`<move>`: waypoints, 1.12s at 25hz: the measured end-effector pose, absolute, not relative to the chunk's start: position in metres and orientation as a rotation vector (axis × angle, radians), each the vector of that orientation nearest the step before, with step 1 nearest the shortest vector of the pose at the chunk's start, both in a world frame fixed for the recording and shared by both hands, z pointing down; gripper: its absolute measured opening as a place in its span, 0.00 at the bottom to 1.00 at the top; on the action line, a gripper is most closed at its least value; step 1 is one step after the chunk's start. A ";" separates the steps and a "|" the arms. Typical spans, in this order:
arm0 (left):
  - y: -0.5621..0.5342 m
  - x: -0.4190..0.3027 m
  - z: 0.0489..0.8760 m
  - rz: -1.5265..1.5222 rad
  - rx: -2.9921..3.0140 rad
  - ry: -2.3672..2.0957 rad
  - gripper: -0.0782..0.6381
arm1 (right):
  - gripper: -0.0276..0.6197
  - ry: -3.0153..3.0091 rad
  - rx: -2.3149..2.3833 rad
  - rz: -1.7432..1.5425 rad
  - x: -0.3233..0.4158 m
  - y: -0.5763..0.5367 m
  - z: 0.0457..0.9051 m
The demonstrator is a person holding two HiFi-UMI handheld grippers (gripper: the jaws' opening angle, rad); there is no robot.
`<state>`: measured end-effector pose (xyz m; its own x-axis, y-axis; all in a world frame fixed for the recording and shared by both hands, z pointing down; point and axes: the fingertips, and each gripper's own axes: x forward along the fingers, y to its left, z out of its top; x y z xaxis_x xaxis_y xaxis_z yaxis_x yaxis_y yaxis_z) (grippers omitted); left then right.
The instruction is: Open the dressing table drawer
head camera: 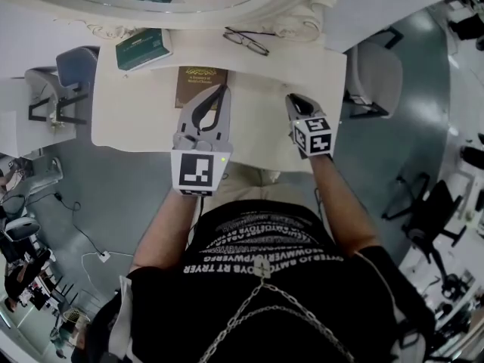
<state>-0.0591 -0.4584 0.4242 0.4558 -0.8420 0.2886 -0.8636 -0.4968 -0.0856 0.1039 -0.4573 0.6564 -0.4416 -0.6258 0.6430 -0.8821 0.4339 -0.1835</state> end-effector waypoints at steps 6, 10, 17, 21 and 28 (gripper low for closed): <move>-0.466 -0.063 0.434 0.459 2.603 -1.511 0.11 | 0.17 -2.131 1.309 0.862 0.106 -0.469 0.685; -0.470 -0.068 0.438 0.461 2.590 -1.510 0.11 | 0.20 -2.106 1.331 0.938 0.104 -0.477 0.698; -0.471 -0.075 0.445 0.481 2.577 -1.501 0.11 | 0.22 -2.057 1.400 0.995 0.107 -0.493 0.707; -0.471 -0.077 0.443 0.479 2.576 -1.503 0.11 | 0.22 -2.029 1.415 1.054 0.105 -0.498 0.711; -0.466 -0.080 0.439 0.467 2.575 -1.517 0.11 | 0.18 -1.980 1.438 1.026 0.106 -0.498 0.712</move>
